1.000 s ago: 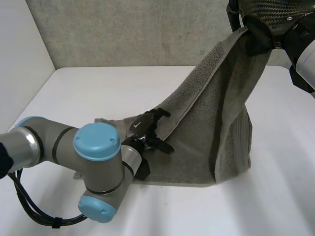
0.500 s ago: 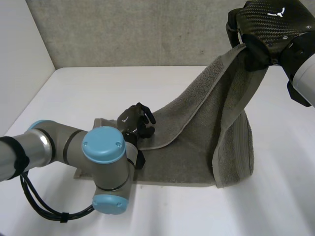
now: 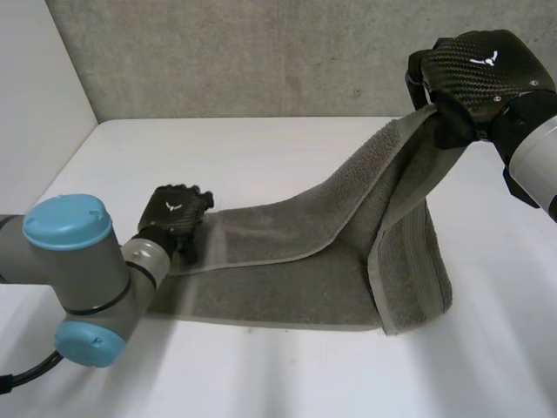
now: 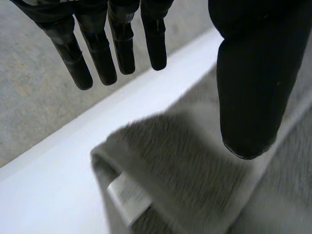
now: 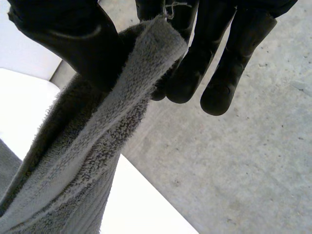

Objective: Fold the towel.

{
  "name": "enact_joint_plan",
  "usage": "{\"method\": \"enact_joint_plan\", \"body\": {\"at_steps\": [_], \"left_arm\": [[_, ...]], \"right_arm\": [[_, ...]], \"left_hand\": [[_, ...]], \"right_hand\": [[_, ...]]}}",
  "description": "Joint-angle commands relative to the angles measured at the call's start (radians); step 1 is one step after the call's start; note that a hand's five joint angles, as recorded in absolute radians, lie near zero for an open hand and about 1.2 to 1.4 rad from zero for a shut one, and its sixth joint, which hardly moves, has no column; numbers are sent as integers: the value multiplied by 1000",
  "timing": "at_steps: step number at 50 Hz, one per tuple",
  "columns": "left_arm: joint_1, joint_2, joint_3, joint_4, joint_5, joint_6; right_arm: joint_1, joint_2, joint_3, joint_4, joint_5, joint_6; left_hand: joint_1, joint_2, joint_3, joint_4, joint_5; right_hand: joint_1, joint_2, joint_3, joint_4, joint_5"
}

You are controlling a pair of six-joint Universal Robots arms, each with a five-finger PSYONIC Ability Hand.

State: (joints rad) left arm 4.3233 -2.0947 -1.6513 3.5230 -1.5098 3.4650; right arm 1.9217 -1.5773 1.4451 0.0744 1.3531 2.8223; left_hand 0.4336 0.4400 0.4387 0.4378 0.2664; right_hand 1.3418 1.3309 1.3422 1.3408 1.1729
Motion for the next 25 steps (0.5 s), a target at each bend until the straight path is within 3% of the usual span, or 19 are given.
{"method": "enact_joint_plan", "body": {"at_steps": [1,20,25], "left_arm": [[19,-34,5,-45,6,95],[21,-67,4,-50,8,97],[21,-97,33,-44,10,95]], "right_arm": [[-15,26,23,-13,-2,-1],[-110,98,92,-41,-15,-11],[-109,102,106,-51,-17,-11]], "left_hand": [[126,120,121,122,119],[170,164,165,166,163],[302,296,297,298,295]], "right_hand": [[54,65,54,56,49],[54,65,54,56,49],[54,65,54,56,49]]}}
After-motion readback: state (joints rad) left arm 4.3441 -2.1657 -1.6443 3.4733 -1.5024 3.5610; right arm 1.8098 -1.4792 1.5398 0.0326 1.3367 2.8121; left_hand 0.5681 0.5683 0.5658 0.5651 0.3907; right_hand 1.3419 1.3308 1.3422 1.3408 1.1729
